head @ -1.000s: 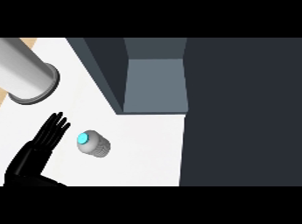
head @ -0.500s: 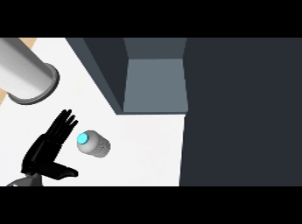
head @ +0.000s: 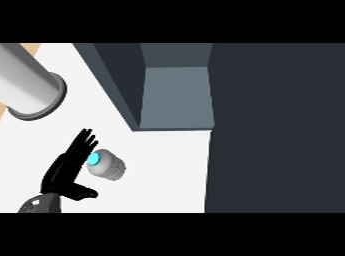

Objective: Pick up the bottled water, place it into the cabinet and close the cabinet

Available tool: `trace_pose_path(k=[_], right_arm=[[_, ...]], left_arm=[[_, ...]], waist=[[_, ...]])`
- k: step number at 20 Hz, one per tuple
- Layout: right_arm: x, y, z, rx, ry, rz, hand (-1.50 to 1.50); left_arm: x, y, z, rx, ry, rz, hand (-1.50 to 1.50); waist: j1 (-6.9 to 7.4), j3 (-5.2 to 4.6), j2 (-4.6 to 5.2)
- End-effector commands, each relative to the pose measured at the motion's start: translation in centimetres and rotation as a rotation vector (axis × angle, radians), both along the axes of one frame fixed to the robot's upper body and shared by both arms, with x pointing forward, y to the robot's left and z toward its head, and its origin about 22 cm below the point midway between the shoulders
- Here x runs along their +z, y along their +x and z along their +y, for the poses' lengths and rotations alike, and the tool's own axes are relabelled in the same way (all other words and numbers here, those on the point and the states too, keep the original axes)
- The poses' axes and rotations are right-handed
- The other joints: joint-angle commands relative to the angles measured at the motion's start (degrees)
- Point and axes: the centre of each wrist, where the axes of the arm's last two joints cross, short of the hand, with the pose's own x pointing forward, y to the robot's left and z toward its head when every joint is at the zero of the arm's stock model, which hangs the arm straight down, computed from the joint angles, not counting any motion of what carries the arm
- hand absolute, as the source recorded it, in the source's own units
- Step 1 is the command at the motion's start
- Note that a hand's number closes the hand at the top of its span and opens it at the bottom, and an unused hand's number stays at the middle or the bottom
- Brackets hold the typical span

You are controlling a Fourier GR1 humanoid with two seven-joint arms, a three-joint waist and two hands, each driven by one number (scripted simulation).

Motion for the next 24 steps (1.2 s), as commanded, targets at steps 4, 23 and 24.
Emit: trace_pose_path(k=[4, 23, 24], right_arm=[[0.7, 0.4, -2.2, 0.010, -0.032, -0.019, -1.50], [-0.4, 0.7, 0.9, 0.038, 0.008, 0.006, -1.50], [0.1, 1.0, 0.7, 0.032, 0.005, 0.009, -1.50]], left_arm=[[-1.4, -0.1, -0.9, -0.019, -0.035, -0.008, -1.50], [-3.6, 0.8, -7.4, -0.097, -0.231, 0.067, -1.50], [-3.0, 1.6, -7.1, -0.118, -0.229, 0.066, -1.50]], waist=[[0.27, 0.03, -0.02], [-0.71, -0.11, 0.31], [-0.32, -0.06, 0.21]])
